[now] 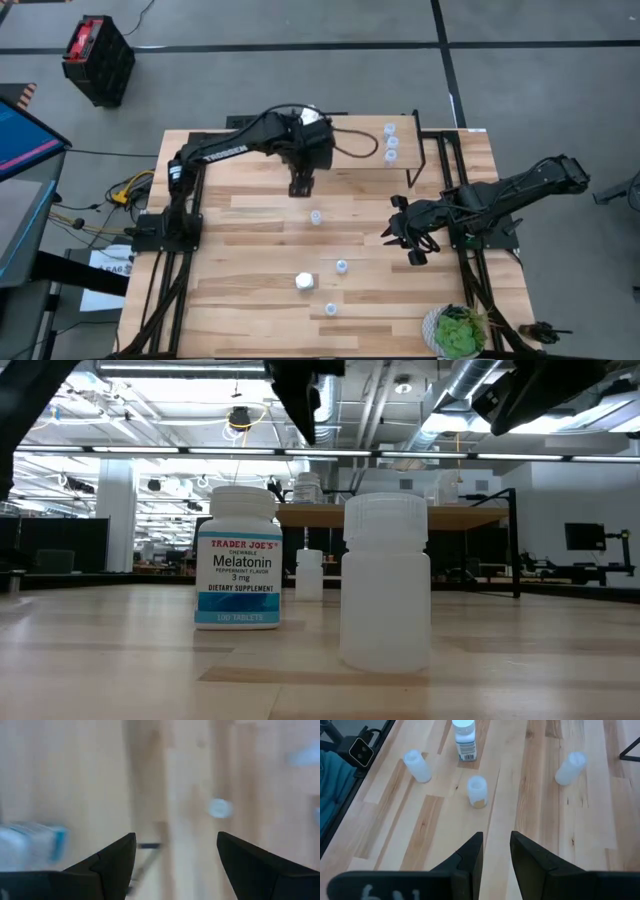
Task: Pick and place medicine bottles onto shelf by color
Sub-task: Put the white blue pill bottle on the shelf aligned with the other white blue pill bottles
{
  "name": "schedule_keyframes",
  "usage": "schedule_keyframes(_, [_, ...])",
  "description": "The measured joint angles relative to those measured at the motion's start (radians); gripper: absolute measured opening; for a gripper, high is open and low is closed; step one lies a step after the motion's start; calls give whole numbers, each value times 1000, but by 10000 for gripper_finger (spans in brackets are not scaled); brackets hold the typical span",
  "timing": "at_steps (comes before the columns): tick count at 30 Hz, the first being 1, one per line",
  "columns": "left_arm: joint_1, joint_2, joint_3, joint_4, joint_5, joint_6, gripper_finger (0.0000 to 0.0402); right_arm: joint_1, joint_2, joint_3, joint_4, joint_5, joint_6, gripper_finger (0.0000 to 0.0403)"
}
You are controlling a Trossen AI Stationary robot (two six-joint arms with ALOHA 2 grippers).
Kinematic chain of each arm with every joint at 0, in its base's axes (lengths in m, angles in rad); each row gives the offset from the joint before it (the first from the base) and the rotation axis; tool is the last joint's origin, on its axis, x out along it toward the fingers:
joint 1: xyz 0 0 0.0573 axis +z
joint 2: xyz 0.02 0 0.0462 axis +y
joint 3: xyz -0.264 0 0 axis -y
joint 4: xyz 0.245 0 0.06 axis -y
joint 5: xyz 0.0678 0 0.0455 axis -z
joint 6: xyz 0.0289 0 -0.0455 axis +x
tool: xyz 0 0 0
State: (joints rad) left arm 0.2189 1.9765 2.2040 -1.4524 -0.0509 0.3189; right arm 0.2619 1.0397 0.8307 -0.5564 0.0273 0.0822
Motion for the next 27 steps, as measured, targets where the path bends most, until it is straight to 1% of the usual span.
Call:
schedule_keyframes(1, [-14,-8,0,-26,18,-28,264,0,0,0,1,0,0,120])
schedule_keyframes(4, [-62,-19,0,-121,22,-119,264,0,0,0,0,0,6,120])
schedule_keyframes(5, [-77,-19,-3,-126,20,-151,264,0,0,0,0,0,15,120])
schedule_keyframes(7, [-104,-31,-28,-113,27,-207,264,0,0,0,3,0,29,120])
schedule_keyframes(10, [-149,-47,-55,-116,77,-269,264,0,0,0,-2,0,48,120])
schedule_keyframes(13, [-209,-60,-104,-120,86,-367,264,0,0,0,-19,0,89,120])
schedule_keyframes(18, [-323,-62,-170,-114,62,-480,264,0,7,0,-39,0,138,120])
schedule_keyframes(21, [-396,-64,-234,-86,58,-533,264,2,10,0,-45,0,141,120])
schedule_keyframes(25, [-486,-66,-313,-70,43,-635,264,28,10,0,-46,0,151,120])
schedule_keyframes(27, [-525,-67,-351,-31,42,-677,264,49,10,0,-46,0,162,120])
